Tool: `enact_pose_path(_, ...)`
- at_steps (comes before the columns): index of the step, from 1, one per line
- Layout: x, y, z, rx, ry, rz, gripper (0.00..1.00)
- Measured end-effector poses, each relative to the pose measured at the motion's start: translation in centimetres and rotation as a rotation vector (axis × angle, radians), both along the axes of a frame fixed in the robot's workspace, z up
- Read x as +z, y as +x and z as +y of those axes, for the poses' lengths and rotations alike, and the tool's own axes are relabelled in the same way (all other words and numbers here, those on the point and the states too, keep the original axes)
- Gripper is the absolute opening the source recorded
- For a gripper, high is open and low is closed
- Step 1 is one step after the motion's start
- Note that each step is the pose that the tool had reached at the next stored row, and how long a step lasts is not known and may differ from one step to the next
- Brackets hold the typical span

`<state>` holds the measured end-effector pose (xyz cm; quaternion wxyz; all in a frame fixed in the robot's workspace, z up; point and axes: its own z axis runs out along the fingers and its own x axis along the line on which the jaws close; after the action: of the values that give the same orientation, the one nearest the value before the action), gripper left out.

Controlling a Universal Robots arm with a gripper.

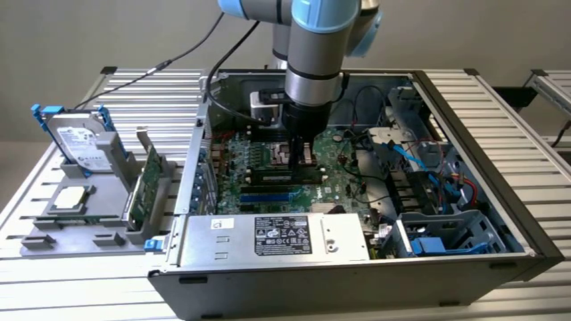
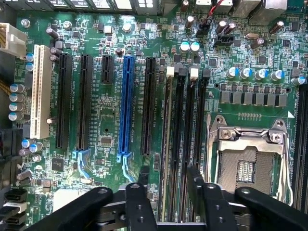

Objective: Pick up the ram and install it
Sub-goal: 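Insert the ram into the slot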

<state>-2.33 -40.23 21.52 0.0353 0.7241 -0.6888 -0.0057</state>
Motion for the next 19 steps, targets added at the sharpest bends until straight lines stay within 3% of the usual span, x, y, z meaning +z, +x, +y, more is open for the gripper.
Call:
enact_pose_path(6, 0.56, -0.5, 0.0, 0.0, 0.0001, 0.0028, 0.45)
enact_pose_path(19, 2.17, -0.9, -0.03, -0.004, 0.0006, 0.0177, 0.45)
